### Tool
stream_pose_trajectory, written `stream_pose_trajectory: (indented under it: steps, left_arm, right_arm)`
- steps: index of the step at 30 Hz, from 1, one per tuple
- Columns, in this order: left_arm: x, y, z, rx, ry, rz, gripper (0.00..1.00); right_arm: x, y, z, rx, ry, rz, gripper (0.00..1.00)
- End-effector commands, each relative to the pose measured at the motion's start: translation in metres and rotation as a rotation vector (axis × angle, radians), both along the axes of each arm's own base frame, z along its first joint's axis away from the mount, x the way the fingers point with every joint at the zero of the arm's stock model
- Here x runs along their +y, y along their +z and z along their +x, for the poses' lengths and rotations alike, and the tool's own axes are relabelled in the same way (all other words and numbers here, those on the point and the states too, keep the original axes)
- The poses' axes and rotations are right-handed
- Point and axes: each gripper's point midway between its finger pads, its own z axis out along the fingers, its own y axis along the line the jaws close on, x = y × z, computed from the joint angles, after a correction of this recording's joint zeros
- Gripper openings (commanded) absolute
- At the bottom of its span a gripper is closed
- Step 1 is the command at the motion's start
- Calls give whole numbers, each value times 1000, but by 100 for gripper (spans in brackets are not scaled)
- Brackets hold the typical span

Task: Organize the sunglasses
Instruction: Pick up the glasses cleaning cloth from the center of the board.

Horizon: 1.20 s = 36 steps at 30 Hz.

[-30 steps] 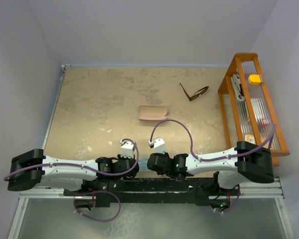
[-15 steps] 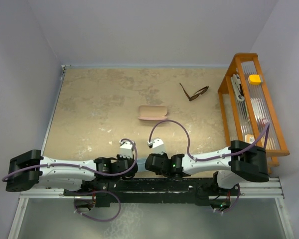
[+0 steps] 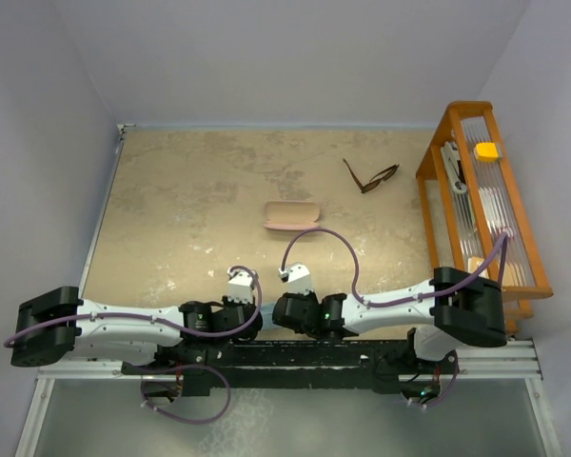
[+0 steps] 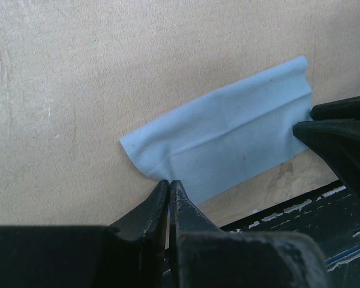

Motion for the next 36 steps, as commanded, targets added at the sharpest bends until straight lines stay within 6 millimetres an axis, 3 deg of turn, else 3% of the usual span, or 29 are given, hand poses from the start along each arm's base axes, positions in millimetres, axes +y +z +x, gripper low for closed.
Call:
stream_pose_trajectory:
  steps: [1,8,15,26,36]
  left_arm:
    - [-3,3,1,-7,-2,-26,0]
    - [-4,2,1,-5,0,-31,0]
    - [-4,2,1,-4,2,-40,0]
    - [-7,13,9,-49,17,-65,0]
    - [-14,32,24,-127,35,-68,0]
  right_arm:
    - [-2,2,4,-17,-33,-12,22]
    - [-2,1,2,-7,-31,-8,16]
    - [2,-2,0,5,-18,-4,0]
    - [7,7,4,-21,-5,14,0]
    - [12,40,15,-99,1,70,0]
